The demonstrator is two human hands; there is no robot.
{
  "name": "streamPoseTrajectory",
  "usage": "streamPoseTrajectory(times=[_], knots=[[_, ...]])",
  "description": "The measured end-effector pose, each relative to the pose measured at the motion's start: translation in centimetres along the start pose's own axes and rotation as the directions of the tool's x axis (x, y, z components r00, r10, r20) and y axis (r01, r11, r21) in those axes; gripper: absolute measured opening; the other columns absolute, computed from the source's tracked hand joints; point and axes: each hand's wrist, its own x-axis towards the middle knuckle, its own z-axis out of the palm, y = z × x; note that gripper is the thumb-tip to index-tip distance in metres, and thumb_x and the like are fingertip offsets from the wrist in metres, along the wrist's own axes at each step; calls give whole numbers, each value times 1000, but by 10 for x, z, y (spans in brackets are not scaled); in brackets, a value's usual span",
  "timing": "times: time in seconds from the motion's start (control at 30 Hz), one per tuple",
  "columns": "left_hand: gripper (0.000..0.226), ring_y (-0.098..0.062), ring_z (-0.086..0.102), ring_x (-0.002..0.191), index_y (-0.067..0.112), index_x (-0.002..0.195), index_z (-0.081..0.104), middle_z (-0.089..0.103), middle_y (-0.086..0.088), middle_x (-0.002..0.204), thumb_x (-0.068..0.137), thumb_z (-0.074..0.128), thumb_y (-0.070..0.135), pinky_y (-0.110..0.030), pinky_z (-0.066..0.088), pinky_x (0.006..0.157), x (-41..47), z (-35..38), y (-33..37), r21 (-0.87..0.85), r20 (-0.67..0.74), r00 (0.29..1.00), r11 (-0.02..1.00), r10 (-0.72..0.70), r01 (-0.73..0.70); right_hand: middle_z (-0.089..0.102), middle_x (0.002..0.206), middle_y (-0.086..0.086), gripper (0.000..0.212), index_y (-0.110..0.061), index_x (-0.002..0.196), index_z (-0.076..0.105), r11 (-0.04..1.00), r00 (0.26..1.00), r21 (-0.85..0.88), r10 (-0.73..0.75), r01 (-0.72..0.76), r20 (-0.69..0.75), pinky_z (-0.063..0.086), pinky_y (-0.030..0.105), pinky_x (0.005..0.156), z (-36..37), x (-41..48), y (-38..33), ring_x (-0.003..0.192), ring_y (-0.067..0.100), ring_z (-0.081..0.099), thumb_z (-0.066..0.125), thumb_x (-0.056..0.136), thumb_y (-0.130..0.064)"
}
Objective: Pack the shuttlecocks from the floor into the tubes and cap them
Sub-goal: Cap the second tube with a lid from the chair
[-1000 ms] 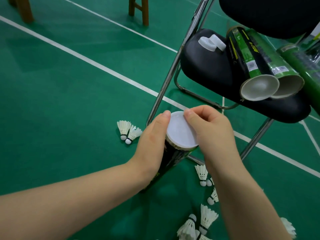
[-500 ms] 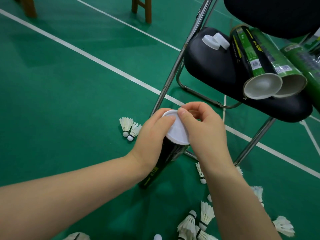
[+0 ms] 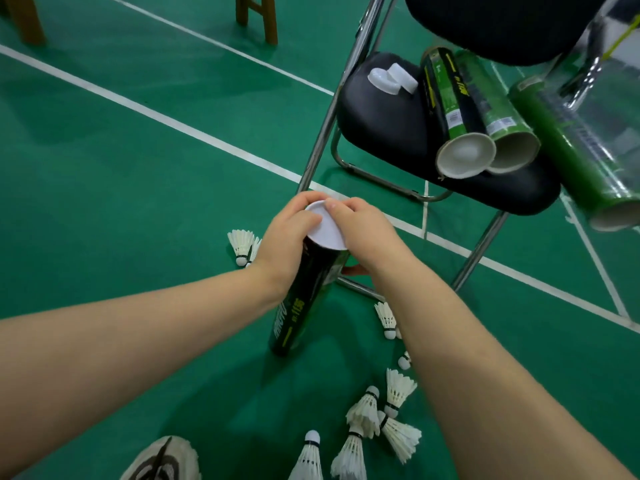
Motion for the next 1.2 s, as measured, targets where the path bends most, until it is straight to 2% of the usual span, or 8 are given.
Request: streamPoseTrajectory(times=[0.13, 0.23, 0.4, 0.5, 0.6, 0.77, 0.9, 1.2], knots=[[36, -19, 57, 85, 25, 93, 59, 62, -8, 94, 64, 37, 21, -28, 47, 72, -12, 2, 9, 148, 17, 997, 987, -70, 67, 59, 101, 10, 37, -17, 106, 53, 987, 981, 15, 156, -159, 115, 56, 48, 76, -5, -19, -8, 89, 31, 61, 41, 93, -49], [38, -26, 54, 100, 33, 102, 57, 61, -8, 106, 70, 35, 32, -35, 43, 81, -31, 2, 16, 420, 56, 986, 900, -160, 122, 59, 91, 7, 31, -18, 90, 54, 958, 921, 74, 242, -277, 304, 57, 43, 72, -17, -48, -6, 78, 28, 63, 45, 93, -48], [24, -25, 54, 100, 33, 112, 50, 57, -4, 111, 91, 38, 31, -48, 55, 77, -73, 7, 29, 626, 73, 953, 757, -294, 186, 60, 100, 4, 15, -28, 96, 56, 951, 910, 172, 179, -258, 375, 57, 34, 73, -20, -93, 12, 85, 17, 62, 46, 96, -39], [22, -25, 54, 102, 31, 113, 49, 57, -3, 113, 93, 40, 30, -48, 56, 74, -97, 19, 57, 660, 107, 960, 740, -259, 126, 61, 102, 4, 13, -27, 102, 58, 934, 920, 253, 151, -253, 362, 58, 31, 69, -32, -118, 7, 85, 16, 63, 50, 95, -35], [24, -23, 56, 98, 30, 109, 51, 59, -1, 108, 87, 47, 22, -44, 57, 73, -121, 31, 95, 660, 183, 965, 751, -187, 20, 65, 107, 8, 22, -22, 111, 60, 933, 919, 318, 36, -171, 392, 56, 38, 82, -59, -147, -9, 96, 22, 65, 58, 90, -29], [34, -9, 54, 74, 34, 106, 50, 61, 8, 95, 77, 58, 19, -25, 47, 66, -167, 52, 157, 654, 361, 928, 685, 90, -321, 71, 98, 2, 42, -26, 106, 64, 923, 926, 361, -246, 134, 286, 58, 34, 77, -103, -218, -42, 85, 15, 68, 71, 64, -28], [41, -6, 57, 86, 35, 116, 47, 59, 10, 106, 80, 59, 19, -21, 50, 69, -188, 70, 197, 591, 485, 826, 588, 288, -552, 70, 100, 2, 55, -31, 100, 66, 850, 904, 371, -424, 375, 57, 59, 35, 72, -125, -253, -60, 89, 21, 69, 77, 46, -36], [51, -5, 51, 105, 29, 122, 48, 53, 10, 116, 78, 59, 6, -24, 50, 85, -142, 117, 209, 459, 637, 613, 408, 468, -789, 65, 97, -7, 42, -36, 97, 58, 671, 719, 271, -593, 690, -362, 56, 26, 72, -156, -235, -61, 92, 13, 64, 75, 60, -26]])
